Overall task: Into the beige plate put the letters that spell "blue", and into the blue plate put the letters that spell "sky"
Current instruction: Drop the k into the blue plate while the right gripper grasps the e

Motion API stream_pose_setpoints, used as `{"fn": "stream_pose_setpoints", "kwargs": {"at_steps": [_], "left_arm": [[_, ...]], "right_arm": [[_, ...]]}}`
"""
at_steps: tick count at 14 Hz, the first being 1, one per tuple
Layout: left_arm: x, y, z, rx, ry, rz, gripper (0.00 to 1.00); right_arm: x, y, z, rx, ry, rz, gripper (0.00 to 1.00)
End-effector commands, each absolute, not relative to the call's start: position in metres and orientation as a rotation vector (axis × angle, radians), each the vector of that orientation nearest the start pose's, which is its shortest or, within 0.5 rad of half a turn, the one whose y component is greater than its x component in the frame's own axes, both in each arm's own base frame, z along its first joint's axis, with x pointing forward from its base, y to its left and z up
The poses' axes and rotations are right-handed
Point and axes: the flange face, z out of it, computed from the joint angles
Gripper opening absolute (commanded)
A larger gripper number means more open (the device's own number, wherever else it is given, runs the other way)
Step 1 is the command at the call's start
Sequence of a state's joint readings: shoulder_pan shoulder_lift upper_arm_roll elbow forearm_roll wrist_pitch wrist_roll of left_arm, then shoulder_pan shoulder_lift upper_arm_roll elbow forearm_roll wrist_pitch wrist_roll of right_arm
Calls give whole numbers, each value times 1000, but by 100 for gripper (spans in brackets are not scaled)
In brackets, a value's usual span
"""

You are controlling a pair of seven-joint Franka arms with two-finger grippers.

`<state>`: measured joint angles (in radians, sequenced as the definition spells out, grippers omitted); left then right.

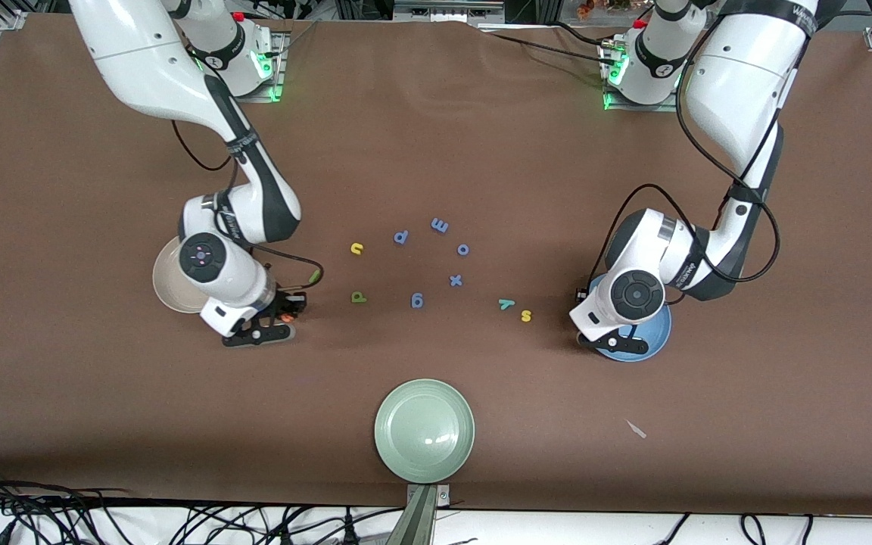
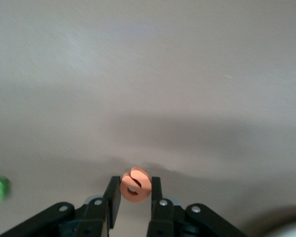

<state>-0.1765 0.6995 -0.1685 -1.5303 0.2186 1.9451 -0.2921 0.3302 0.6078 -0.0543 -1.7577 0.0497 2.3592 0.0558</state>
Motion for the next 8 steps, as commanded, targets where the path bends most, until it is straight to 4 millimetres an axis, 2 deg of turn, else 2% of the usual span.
{"fn": "stream_pose_setpoints", "kwargs": {"at_steps": [1, 2, 4, 6, 7, 8], "left_arm": [[647, -214, 263, -3055, 131, 339, 100], [648, -225, 270, -3113, 97, 351, 100], [650, -232, 276, -3137, -24, 340, 100], [640, -260, 271, -3142, -125, 355, 100], [638, -272, 268, -3140, -191, 335, 100], [639, -281, 267, -3155, -230, 284, 100]], "right_arm": [[610, 131, 247, -3119, -411, 86, 19], [606, 111, 247, -3123, -431, 129, 19], [600, 78, 246, -3131, -455, 205, 19], [597, 51, 245, -3127, -470, 286, 19], [596, 41, 245, -3129, -468, 300, 25], [593, 39, 241, -3128, -459, 311, 66]]}}
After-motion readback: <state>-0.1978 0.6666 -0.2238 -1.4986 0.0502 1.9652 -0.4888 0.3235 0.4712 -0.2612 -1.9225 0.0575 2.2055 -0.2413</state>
